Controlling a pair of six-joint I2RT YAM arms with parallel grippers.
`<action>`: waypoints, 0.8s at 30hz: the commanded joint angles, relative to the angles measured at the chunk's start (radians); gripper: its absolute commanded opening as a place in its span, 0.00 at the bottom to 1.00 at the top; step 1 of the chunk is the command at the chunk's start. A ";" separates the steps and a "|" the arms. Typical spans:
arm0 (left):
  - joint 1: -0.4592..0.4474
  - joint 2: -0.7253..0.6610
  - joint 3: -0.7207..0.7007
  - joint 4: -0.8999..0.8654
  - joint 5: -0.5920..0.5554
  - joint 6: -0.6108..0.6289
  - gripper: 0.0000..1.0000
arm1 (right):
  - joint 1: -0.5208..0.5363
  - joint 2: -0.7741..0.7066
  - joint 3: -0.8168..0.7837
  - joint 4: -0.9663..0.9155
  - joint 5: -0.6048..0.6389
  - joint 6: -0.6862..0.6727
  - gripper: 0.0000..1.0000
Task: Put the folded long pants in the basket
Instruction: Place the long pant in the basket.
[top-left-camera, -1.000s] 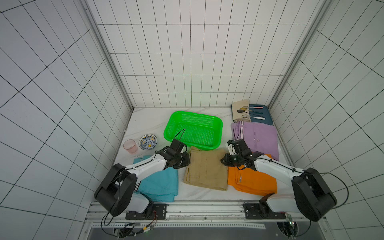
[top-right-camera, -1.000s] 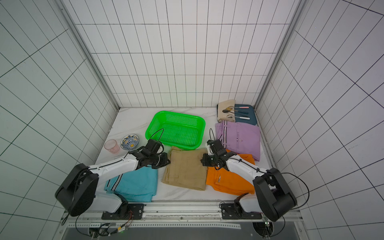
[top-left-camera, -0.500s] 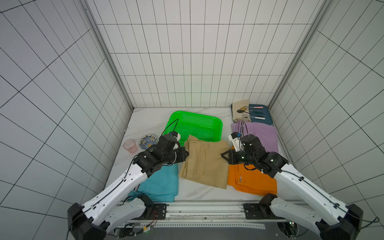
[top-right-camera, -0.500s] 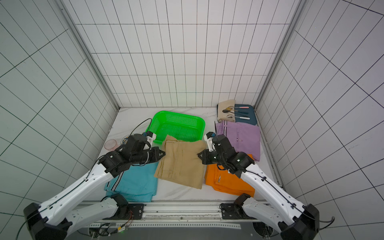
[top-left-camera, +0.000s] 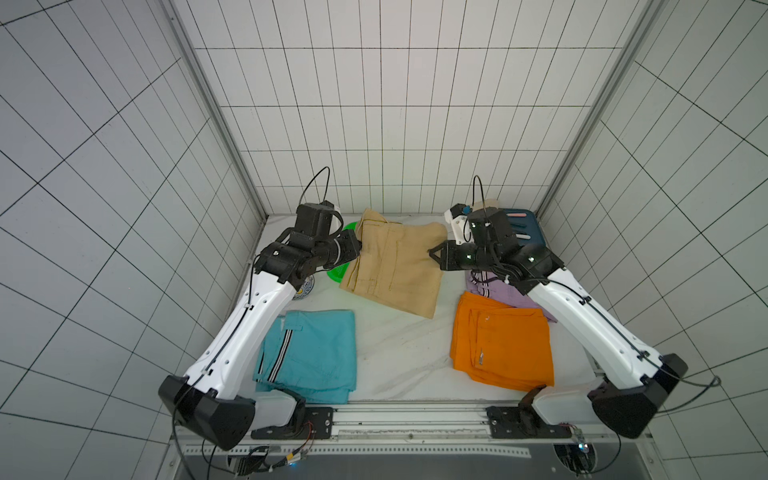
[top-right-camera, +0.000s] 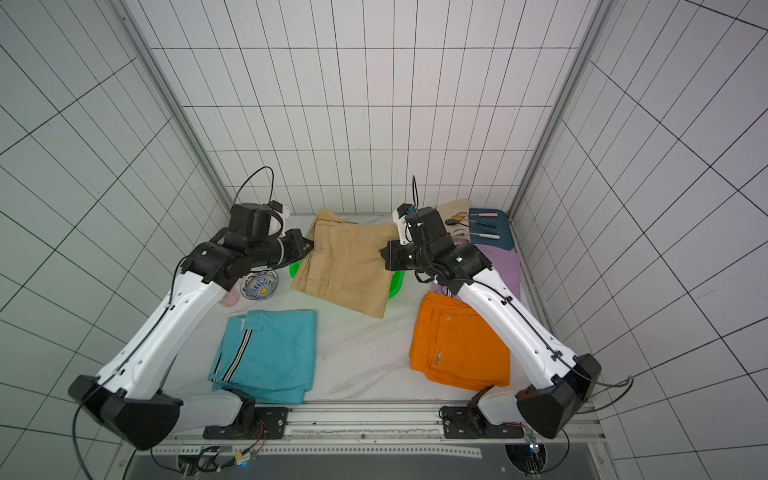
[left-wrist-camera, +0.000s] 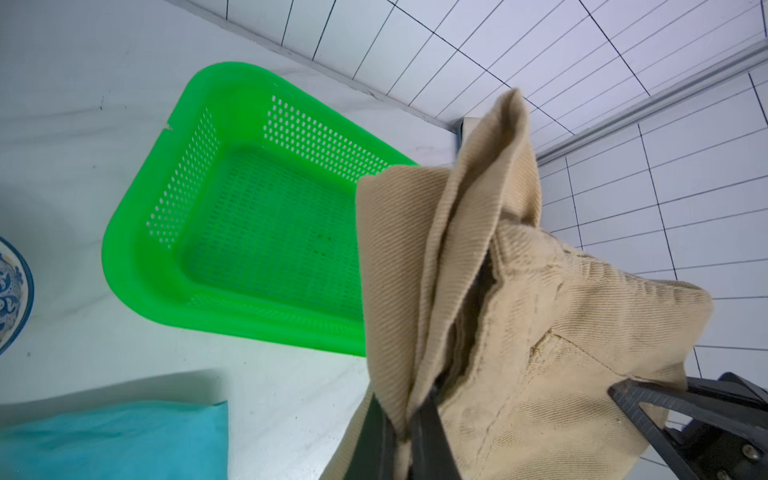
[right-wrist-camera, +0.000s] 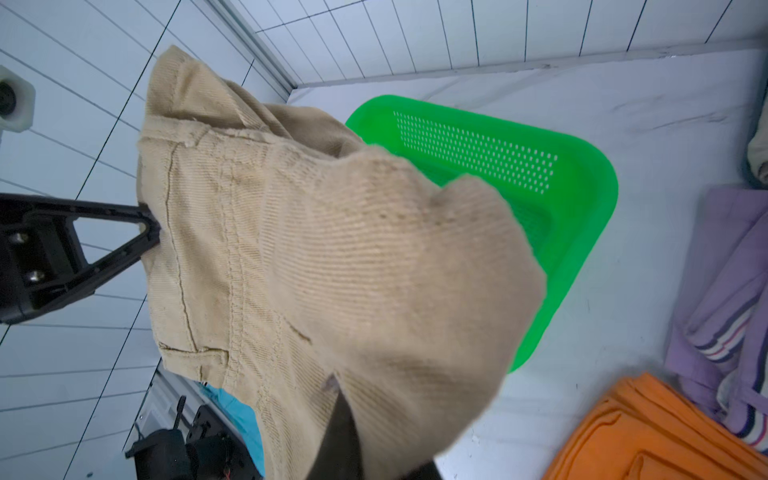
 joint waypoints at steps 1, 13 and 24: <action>0.069 0.113 0.066 0.045 0.077 0.013 0.00 | -0.093 0.113 0.075 0.032 -0.060 -0.003 0.00; 0.128 0.566 0.232 0.139 0.073 0.076 0.00 | -0.211 0.435 0.080 0.251 -0.099 -0.015 0.00; 0.206 0.767 0.332 0.061 0.130 0.058 0.00 | -0.214 0.665 0.104 0.275 -0.093 0.012 0.00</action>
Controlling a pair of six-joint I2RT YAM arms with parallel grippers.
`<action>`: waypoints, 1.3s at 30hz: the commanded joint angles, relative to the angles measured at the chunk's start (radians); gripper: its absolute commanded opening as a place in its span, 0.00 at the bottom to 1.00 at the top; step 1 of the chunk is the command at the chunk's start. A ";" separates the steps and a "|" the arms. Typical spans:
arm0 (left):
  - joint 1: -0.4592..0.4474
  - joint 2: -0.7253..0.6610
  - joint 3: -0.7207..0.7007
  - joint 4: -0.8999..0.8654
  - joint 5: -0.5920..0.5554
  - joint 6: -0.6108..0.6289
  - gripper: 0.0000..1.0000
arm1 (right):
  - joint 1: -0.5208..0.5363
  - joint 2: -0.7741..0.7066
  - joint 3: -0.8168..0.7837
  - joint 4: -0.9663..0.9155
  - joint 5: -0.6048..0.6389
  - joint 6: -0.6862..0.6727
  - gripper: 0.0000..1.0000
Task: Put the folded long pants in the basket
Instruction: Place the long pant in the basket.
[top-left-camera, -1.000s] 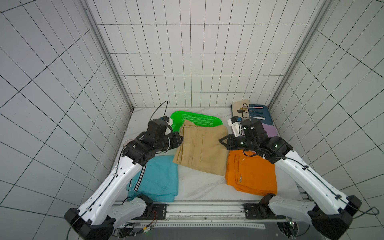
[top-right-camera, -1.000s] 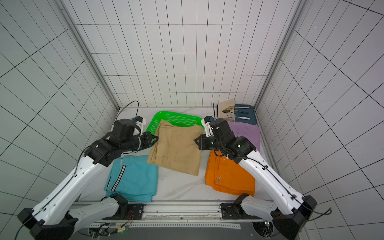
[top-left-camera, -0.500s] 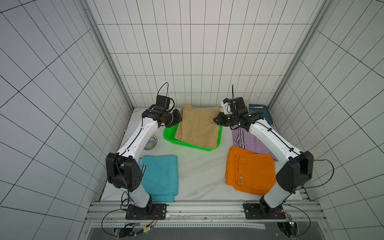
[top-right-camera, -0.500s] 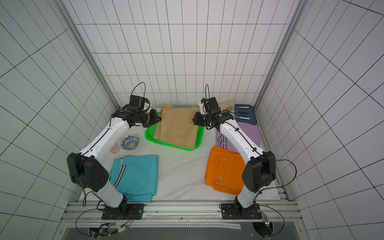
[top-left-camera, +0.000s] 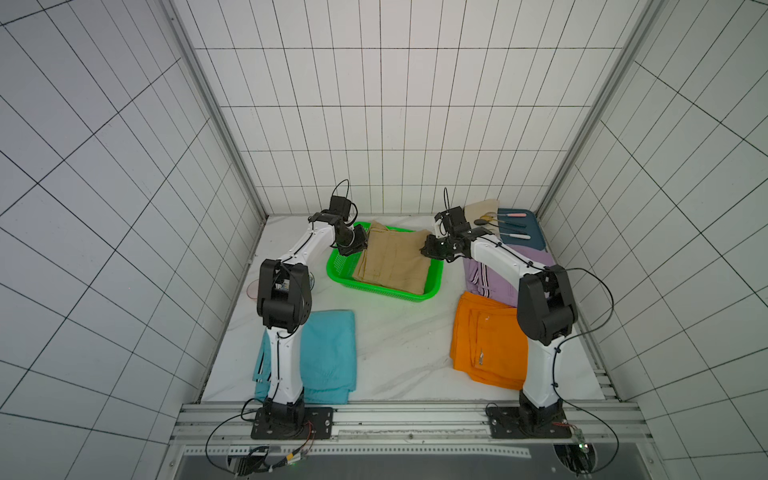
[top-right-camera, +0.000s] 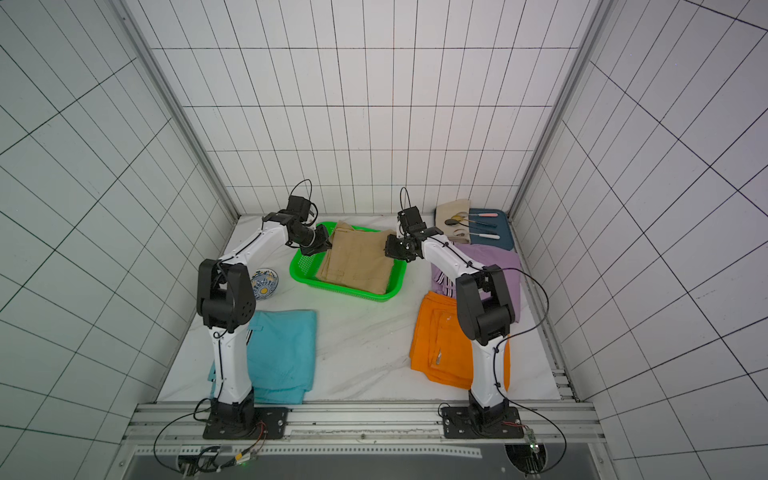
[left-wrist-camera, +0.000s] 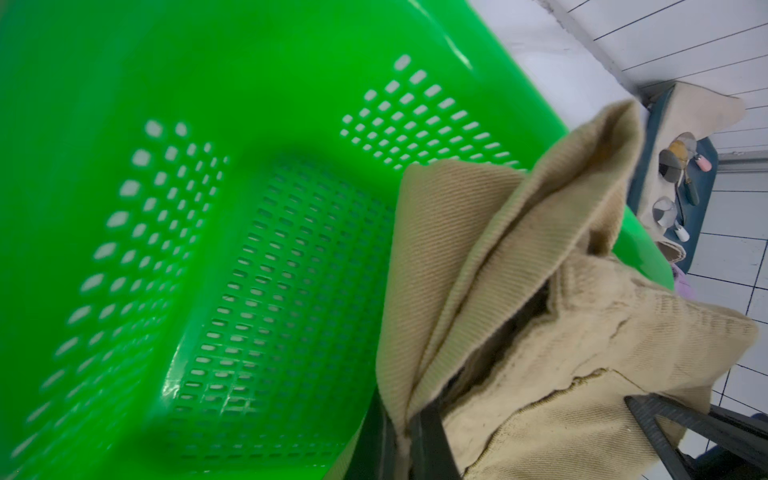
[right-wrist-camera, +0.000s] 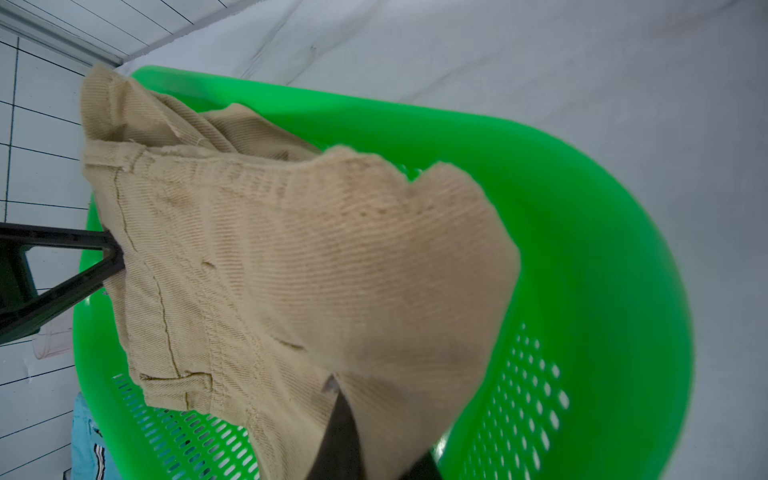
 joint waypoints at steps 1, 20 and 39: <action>0.050 -0.009 -0.001 0.018 -0.017 -0.012 0.00 | -0.011 0.066 0.041 -0.011 0.024 0.013 0.00; 0.059 0.020 -0.069 -0.093 -0.239 -0.069 0.00 | -0.059 0.292 0.345 -0.379 0.128 -0.095 0.00; -0.015 -0.269 -0.215 -0.006 -0.282 -0.086 0.61 | -0.028 -0.034 0.270 -0.345 0.192 -0.138 0.55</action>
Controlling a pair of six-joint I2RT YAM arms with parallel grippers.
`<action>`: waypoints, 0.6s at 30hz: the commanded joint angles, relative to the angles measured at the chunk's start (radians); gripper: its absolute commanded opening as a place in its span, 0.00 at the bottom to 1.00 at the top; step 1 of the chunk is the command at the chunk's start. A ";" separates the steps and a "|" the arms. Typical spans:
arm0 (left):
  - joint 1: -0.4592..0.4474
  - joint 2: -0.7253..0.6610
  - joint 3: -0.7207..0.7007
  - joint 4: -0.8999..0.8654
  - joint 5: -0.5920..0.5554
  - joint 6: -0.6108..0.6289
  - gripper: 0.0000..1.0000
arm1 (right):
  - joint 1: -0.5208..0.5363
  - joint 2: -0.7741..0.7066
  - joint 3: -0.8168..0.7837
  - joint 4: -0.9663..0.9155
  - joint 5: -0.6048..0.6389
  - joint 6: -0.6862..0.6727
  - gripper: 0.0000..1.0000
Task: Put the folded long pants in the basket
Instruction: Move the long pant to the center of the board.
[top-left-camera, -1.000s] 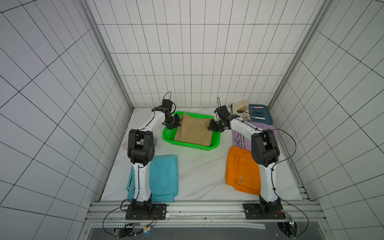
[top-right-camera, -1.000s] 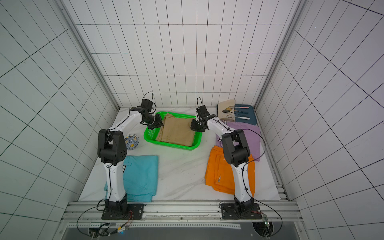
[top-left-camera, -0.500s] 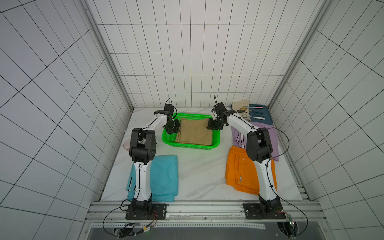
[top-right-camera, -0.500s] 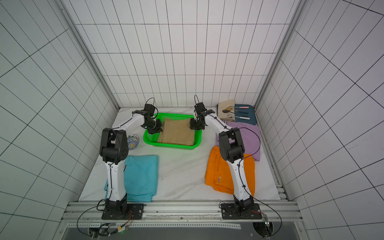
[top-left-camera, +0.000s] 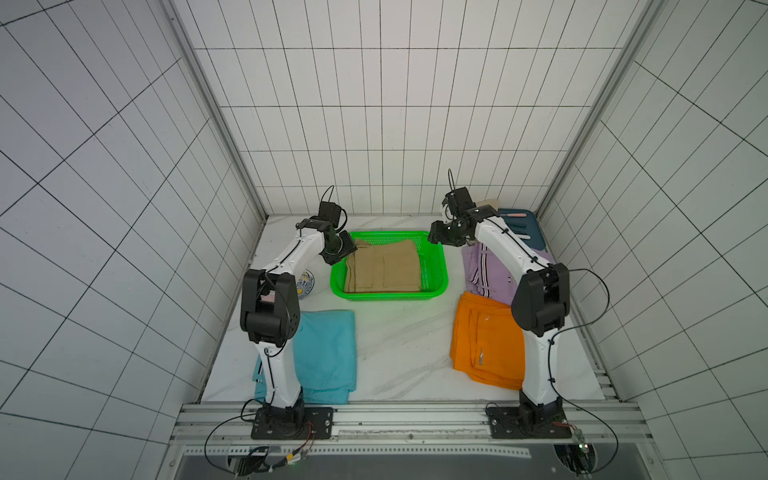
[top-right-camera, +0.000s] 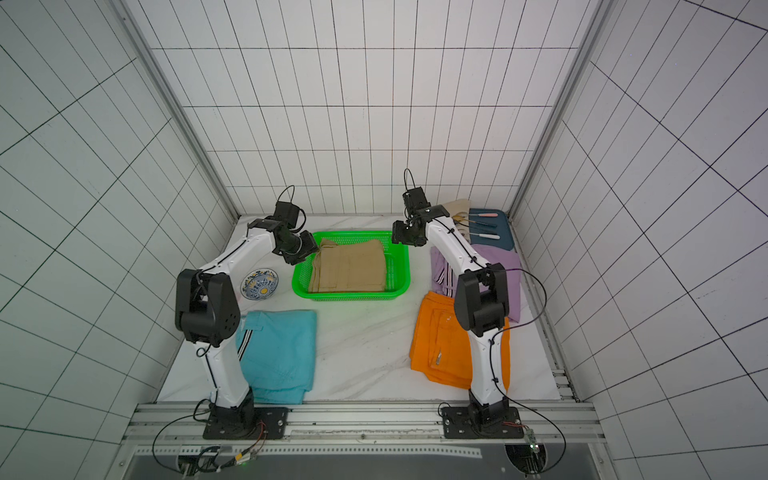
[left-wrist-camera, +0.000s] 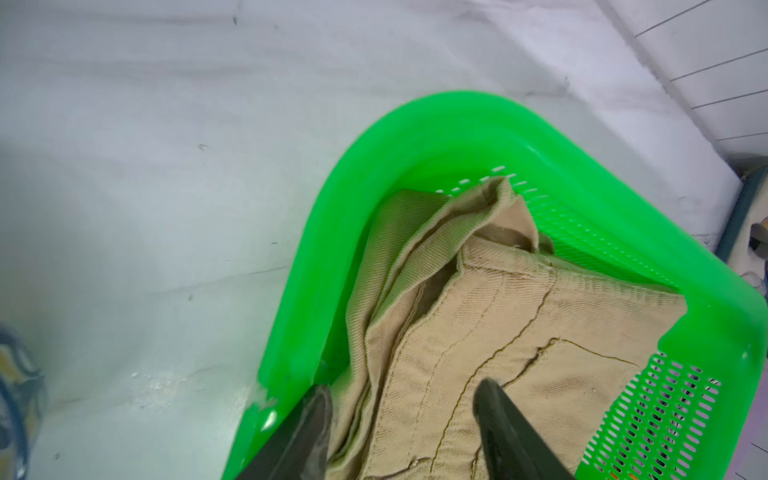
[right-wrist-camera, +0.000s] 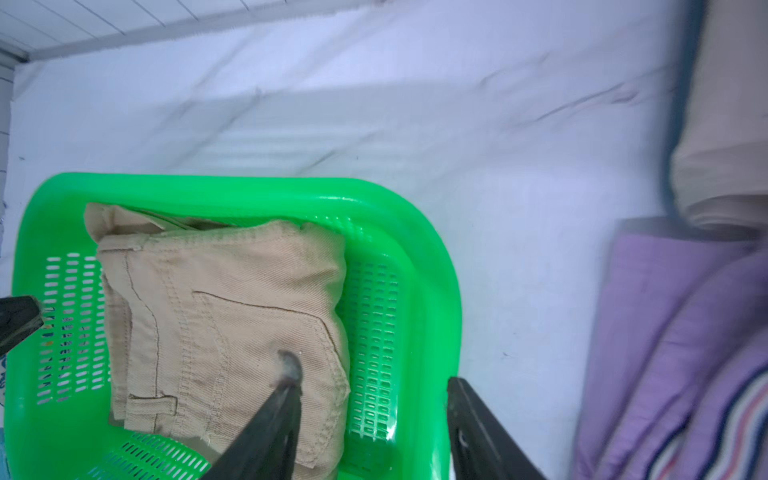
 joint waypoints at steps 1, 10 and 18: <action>-0.038 -0.055 -0.001 -0.005 -0.047 0.007 0.61 | 0.027 -0.065 -0.081 0.029 0.042 -0.008 0.53; -0.071 -0.281 -0.198 0.056 -0.070 -0.032 0.59 | 0.149 -0.048 -0.210 0.227 -0.065 0.051 0.45; -0.056 -0.901 -0.713 0.208 -0.345 -0.197 0.66 | 0.184 -0.207 -0.455 0.446 -0.098 0.121 0.54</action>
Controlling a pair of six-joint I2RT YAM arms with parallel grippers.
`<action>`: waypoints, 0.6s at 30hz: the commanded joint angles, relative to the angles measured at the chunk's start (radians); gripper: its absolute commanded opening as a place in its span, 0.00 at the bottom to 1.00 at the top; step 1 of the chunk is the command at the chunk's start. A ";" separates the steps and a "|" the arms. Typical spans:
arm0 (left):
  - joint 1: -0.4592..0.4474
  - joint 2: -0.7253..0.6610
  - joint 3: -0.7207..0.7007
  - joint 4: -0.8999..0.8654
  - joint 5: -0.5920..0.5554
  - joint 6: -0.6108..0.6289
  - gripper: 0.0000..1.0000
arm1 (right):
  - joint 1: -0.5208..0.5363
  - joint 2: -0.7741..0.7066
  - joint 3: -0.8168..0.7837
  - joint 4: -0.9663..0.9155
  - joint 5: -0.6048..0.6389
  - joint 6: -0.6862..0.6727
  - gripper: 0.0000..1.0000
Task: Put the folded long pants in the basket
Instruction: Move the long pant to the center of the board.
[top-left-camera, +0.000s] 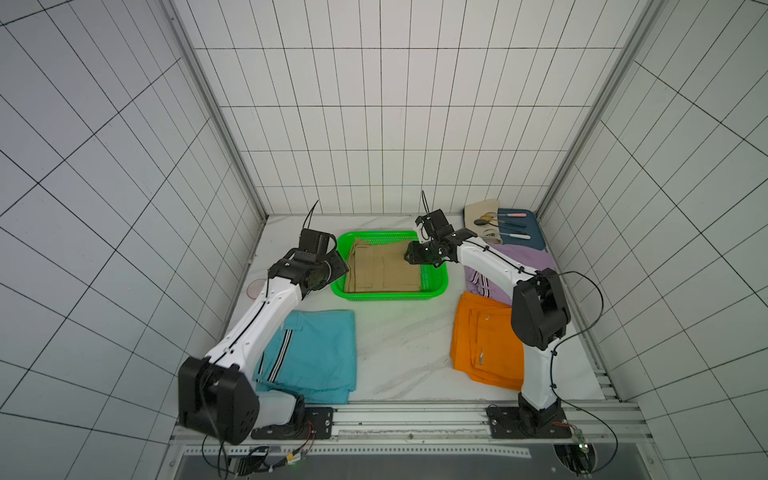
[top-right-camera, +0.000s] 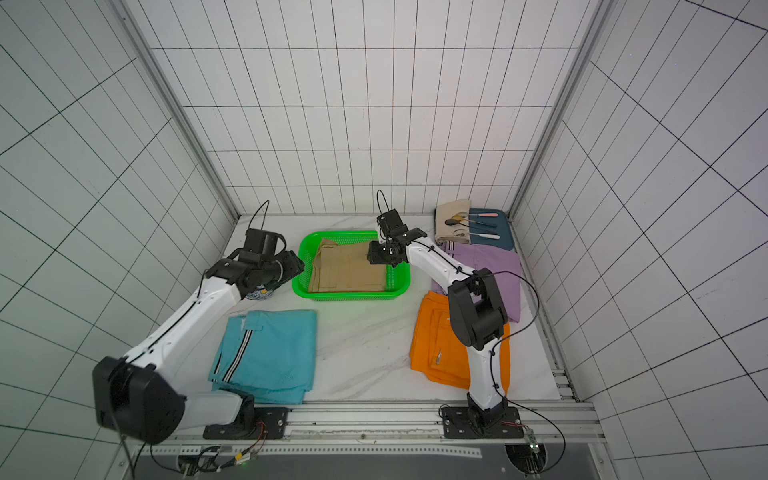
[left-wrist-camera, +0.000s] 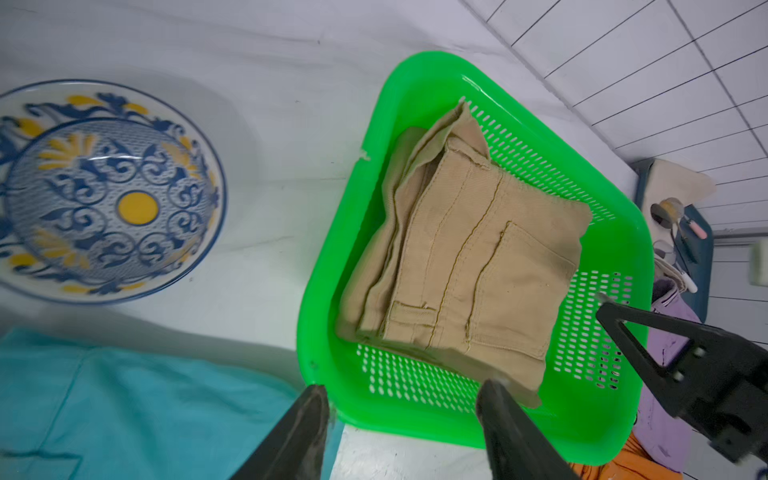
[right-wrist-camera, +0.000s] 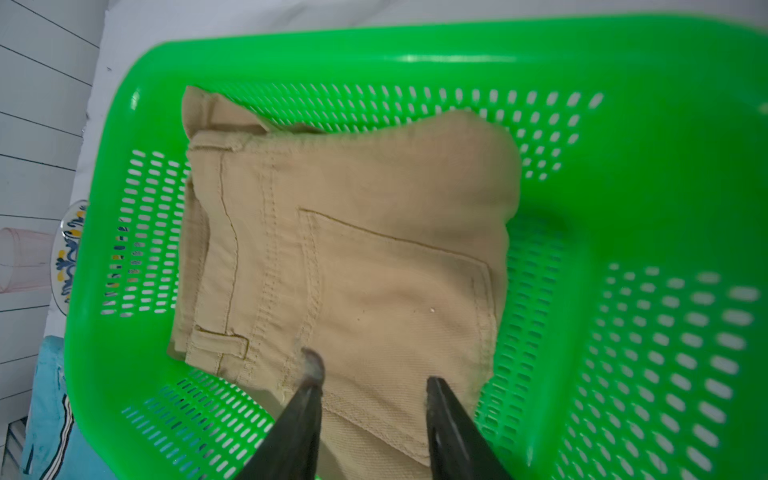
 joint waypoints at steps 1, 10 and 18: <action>0.013 -0.281 -0.202 0.083 -0.251 -0.114 0.68 | 0.022 -0.189 -0.166 0.169 -0.011 0.057 0.57; 0.069 -0.818 -0.372 0.114 -0.353 -0.096 0.98 | 0.439 -0.579 -0.678 0.486 0.113 0.246 0.78; 0.069 -0.872 -0.345 0.107 -0.351 -0.053 0.98 | 0.647 -0.275 -0.755 0.772 0.072 0.427 0.79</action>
